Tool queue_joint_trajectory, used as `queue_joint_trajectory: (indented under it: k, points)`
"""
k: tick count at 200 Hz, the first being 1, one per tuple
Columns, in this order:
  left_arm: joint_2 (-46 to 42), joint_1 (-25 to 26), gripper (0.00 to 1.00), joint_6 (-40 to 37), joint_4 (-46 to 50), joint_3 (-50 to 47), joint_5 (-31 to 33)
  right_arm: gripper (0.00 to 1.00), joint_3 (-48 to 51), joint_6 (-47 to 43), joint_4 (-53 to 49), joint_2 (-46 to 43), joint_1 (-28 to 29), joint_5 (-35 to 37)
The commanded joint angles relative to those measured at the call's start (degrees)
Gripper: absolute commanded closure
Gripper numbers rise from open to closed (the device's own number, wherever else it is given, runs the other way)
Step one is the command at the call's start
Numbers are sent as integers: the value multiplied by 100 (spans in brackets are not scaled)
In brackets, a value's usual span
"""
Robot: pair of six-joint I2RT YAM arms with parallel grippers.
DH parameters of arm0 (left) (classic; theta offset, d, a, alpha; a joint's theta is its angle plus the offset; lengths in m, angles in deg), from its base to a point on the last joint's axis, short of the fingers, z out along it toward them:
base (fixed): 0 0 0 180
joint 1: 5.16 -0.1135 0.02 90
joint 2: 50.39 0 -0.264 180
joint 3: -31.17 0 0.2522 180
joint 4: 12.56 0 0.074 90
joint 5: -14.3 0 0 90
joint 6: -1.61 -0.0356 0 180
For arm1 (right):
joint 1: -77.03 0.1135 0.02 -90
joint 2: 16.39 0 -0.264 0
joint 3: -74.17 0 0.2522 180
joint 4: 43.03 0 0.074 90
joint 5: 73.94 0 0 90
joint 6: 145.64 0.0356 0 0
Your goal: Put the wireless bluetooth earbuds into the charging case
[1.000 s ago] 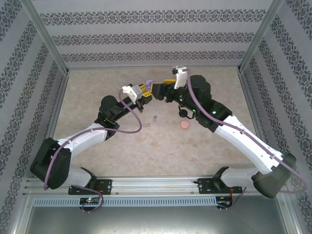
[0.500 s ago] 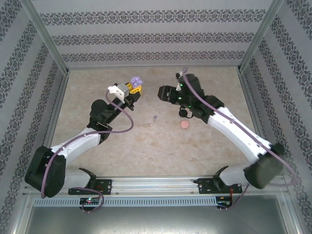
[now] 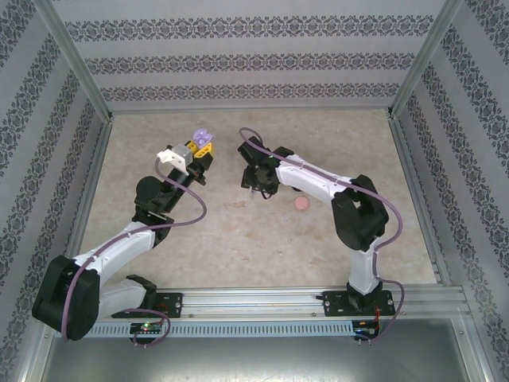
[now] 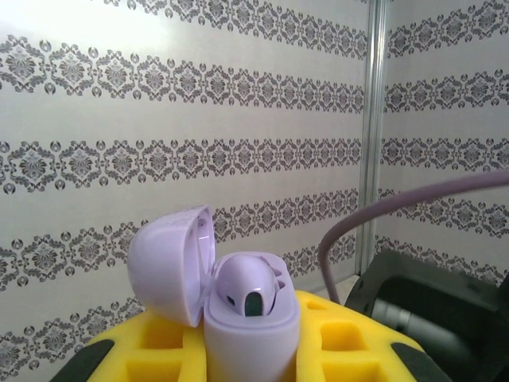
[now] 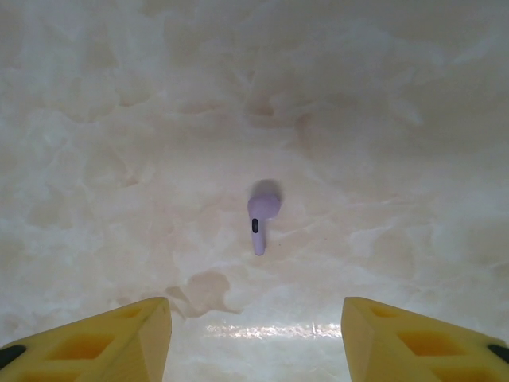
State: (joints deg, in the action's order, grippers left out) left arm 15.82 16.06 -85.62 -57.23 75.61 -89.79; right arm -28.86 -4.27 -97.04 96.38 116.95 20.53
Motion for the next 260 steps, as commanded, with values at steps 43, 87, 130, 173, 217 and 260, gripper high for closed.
queue_joint_trajectory:
  k: [43, 87, 130, 173, 217, 260]
  points:
    - [-236, -135, 100, 216, -574, -215, 76, 49, -958, 659, -882, 945, 115, 549]
    - [-298, -176, 100, 224, -658, -309, 73, 54, -1721, 734, -1288, 1620, 146, 617]
    - [-328, -213, 100, 225, -710, -356, 53, 56, -1958, 711, -1399, 1892, 156, 614]
    - [-290, -219, 100, 242, -748, -368, 11, 58, -1958, 707, -1380, 1994, 122, 646]
    - [-276, -228, 100, 235, -722, -374, 2, 61, -1971, 688, -1345, 2100, 65, 626]
    - [-224, -226, 100, 237, -741, -343, -18, 64, -2083, 652, -1341, 2194, 49, 601]
